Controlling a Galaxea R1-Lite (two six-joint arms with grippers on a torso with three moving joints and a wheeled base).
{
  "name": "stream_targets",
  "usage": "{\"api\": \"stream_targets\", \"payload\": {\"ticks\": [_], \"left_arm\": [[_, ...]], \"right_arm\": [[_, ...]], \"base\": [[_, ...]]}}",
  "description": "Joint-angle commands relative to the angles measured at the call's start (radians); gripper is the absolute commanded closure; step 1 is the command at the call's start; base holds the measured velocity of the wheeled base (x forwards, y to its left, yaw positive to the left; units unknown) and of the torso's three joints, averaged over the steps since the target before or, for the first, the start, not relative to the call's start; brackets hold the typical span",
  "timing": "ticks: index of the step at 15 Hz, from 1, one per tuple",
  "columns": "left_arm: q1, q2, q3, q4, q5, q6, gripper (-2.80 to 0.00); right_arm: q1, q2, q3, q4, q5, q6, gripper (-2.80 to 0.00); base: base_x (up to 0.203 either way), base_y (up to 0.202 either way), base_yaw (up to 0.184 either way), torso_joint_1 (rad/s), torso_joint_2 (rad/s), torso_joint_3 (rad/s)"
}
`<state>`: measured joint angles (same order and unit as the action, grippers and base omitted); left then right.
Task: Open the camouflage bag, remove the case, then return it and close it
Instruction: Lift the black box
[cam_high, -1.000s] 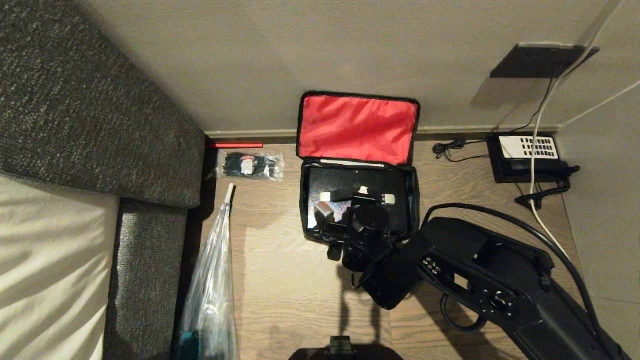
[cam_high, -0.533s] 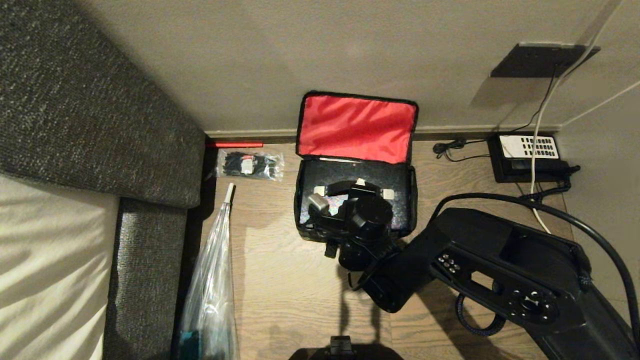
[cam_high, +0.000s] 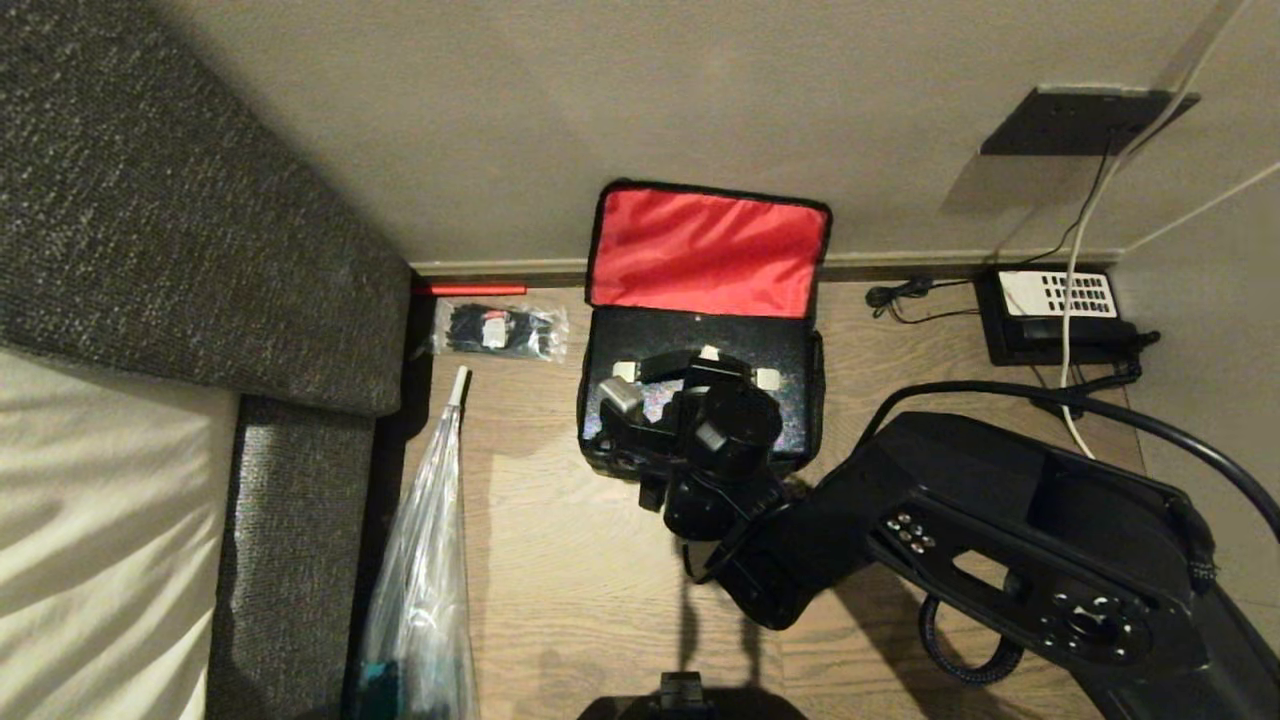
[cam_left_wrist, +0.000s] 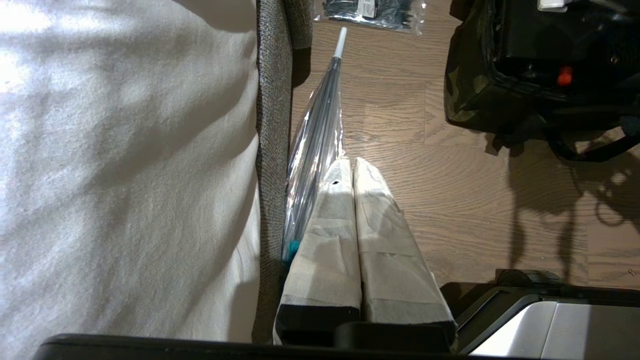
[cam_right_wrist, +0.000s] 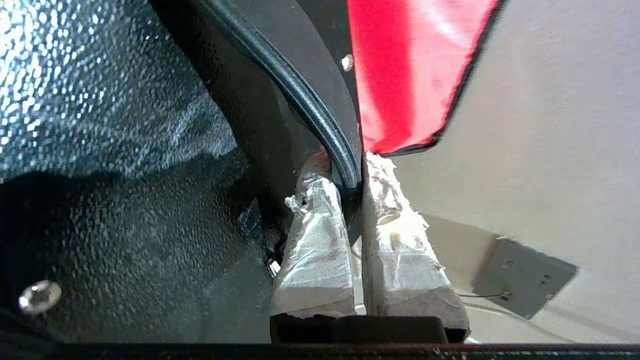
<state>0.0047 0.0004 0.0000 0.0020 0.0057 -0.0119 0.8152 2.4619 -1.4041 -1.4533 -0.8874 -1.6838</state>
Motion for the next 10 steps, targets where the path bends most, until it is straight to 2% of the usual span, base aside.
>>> {"api": "stream_targets", "payload": {"ticks": [1,10], "left_arm": [[0.001,-0.002,0.003,0.001,0.0,0.0,0.0],[0.0,-0.002,0.003,0.001,0.0,0.0,0.0]], "right_arm": [[0.004,-0.037,-0.012,-0.007,-0.004,-0.011,0.0],[0.026,-0.107,-0.018,0.018,-0.015,-0.028,0.0]], "base": [[0.0,0.0,0.0,0.0,0.0,0.0],[0.0,0.0,0.0,0.0,0.0,0.0]]}}
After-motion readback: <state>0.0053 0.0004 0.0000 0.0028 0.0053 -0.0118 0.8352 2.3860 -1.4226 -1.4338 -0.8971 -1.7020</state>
